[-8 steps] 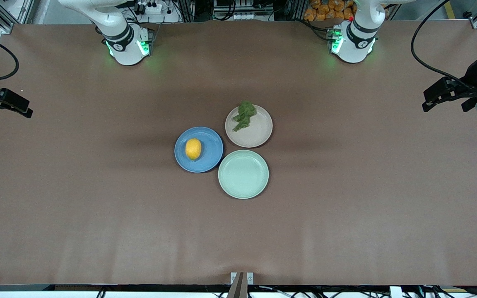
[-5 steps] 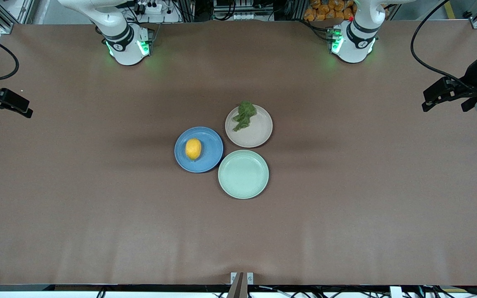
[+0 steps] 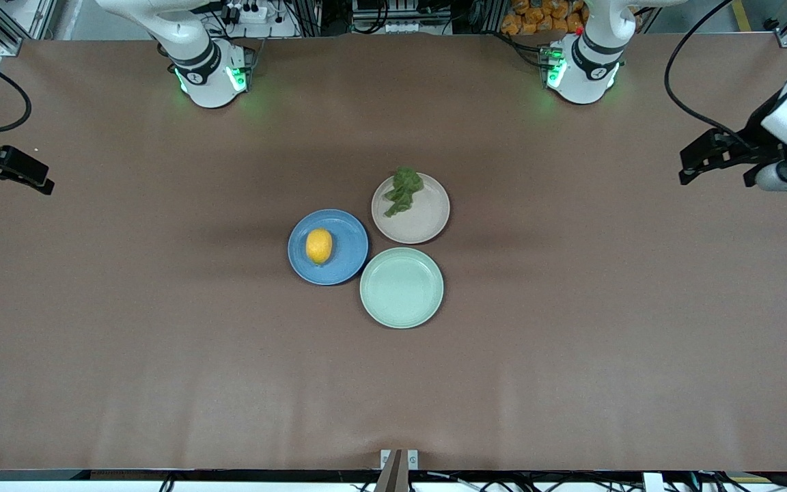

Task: Pick lemon and lettuce from blue and beige plates
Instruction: 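Move the left gripper toward the beige plate with lettuce, then lower the left gripper onto the lettuce while the right gripper reaches the lemon, then close the left gripper on the lettuce while the right gripper grasps the lemon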

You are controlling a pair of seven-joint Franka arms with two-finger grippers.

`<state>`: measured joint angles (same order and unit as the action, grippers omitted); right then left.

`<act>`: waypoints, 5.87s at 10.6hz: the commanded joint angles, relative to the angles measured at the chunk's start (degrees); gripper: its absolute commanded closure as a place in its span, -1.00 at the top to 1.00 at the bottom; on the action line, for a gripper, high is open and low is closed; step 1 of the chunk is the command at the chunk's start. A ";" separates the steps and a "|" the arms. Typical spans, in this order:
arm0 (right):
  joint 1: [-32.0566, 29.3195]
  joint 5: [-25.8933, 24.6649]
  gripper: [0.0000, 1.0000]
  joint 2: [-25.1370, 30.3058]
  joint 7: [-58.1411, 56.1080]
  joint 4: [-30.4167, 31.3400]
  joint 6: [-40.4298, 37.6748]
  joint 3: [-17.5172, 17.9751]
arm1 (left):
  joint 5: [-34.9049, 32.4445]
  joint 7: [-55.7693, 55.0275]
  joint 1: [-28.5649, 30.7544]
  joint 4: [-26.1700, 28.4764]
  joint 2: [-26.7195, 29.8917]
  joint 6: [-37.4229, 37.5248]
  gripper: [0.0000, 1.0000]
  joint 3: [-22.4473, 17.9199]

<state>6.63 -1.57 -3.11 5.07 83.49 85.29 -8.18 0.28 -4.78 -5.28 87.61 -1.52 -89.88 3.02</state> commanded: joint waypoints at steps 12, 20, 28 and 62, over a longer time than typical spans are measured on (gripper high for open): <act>-0.91 3.15 1.00 -0.23 4.22 3.95 3.38 6.85 | 1.04 -2.05 -7.70 3.36 -13.24 -2.22 1.00 10.87; -0.56 3.06 1.00 -2.24 20.14 15.12 17.79 17.67 | 0.86 -23.25 -25.99 5.91 -24.39 -11.27 1.00 10.78; 0.49 2.54 1.00 -7.86 30.00 24.79 34.49 25.14 | 0.07 -30.90 -34.53 5.21 -35.39 -22.96 1.00 10.78; 7.88 -19.00 -0.03 -31.43 64.63 28.58 57.88 28.05 | -5.82 -11.52 -18.12 3.54 -31.88 -24.38 -1.00 -1.79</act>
<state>14.80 -18.57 -34.08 67.54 112.83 143.33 19.47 -4.23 -20.50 -25.78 90.91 -33.73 -114.82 0.89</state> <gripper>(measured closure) 0.388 0.974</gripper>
